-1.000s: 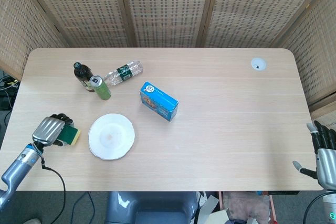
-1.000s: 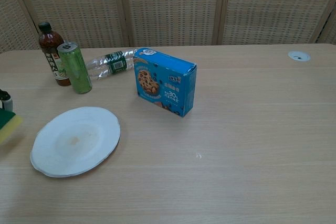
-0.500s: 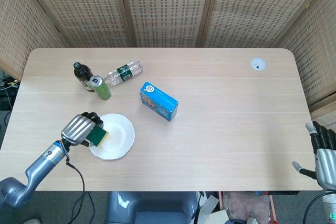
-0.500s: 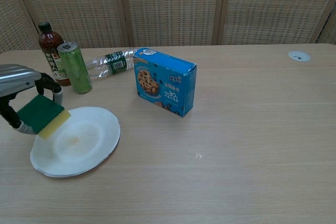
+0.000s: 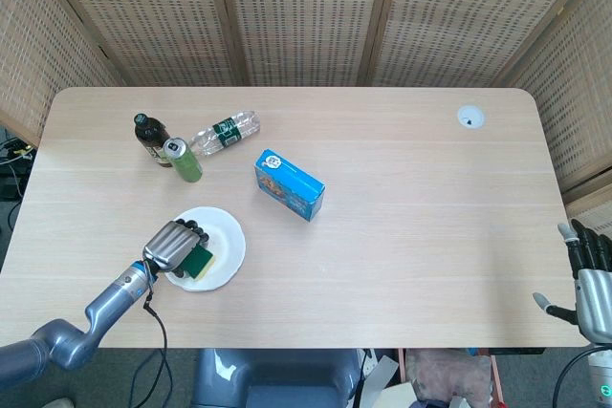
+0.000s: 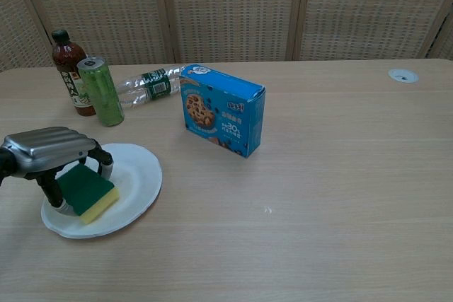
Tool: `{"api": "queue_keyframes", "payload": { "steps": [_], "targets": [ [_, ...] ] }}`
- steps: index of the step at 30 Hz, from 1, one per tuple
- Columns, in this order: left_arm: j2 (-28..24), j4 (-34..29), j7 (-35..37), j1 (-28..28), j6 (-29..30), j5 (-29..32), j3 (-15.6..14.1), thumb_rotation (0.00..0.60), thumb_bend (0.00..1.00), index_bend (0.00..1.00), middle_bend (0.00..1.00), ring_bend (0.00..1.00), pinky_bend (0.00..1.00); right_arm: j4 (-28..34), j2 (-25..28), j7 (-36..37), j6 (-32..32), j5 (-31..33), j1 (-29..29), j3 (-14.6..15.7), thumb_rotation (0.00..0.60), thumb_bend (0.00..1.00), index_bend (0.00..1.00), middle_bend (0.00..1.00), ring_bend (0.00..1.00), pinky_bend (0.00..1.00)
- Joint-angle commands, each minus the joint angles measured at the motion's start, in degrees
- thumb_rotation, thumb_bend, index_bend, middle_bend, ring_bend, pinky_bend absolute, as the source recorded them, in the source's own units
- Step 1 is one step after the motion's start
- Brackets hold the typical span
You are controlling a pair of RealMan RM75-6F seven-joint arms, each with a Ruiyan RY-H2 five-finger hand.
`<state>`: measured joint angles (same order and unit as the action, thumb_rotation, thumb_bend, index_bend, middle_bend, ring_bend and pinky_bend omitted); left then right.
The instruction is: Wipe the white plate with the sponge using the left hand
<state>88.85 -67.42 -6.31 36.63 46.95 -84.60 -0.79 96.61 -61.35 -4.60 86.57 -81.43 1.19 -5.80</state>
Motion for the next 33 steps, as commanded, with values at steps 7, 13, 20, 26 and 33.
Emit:
{"api": "queue_keyframes", "payload": {
  "steps": [7,13,20,26,33],
  "targets": [
    [4.6,3.3,-1.2,2.3,-3.1,2.0,0.9,0.6,0.09,0.5,0.41,0.25,0.33,-0.1,0.2,0.6,-0.1,0.3,0.1,-0.2,0.6,0.0,0.0,0.0,0.0,0.0],
    [5.8,3.0,-2.2,3.7,-3.9,2.9,2.1,0.6,0.09,0.5,0.41,0.25,0.33,-0.2,0.3,0.9,-0.1,0.2,0.1,-0.1,0.6,0.0,0.0,0.0,0.0,0.0],
    [6.8,2.3,-3.6,5.0,-4.2,3.7,3.1,0.6,0.09,0.5,0.41,0.25,0.33,-0.2,0.2,0.7,-0.3,0.3,0.2,-0.1,0.6,0.0,0.0,0.0,0.0,0.0],
    [4.8,0.3,-4.4,5.1,-2.8,4.3,3.8,0.6,0.09,0.5,0.41,0.25,0.33,-0.2,0.1,0.5,-0.5,0.7,0.2,-0.1,0.6,0.0,0.0,0.0,0.0,0.0],
    [2.8,0.4,-5.3,6.1,-2.6,7.0,6.1,0.6,0.09,0.5,0.41,0.25,0.33,-0.1,0.1,0.2,-0.5,0.5,0.3,0.0,0.6,0.0,0.0,0.0,0.0,0.0]
  ]
}}
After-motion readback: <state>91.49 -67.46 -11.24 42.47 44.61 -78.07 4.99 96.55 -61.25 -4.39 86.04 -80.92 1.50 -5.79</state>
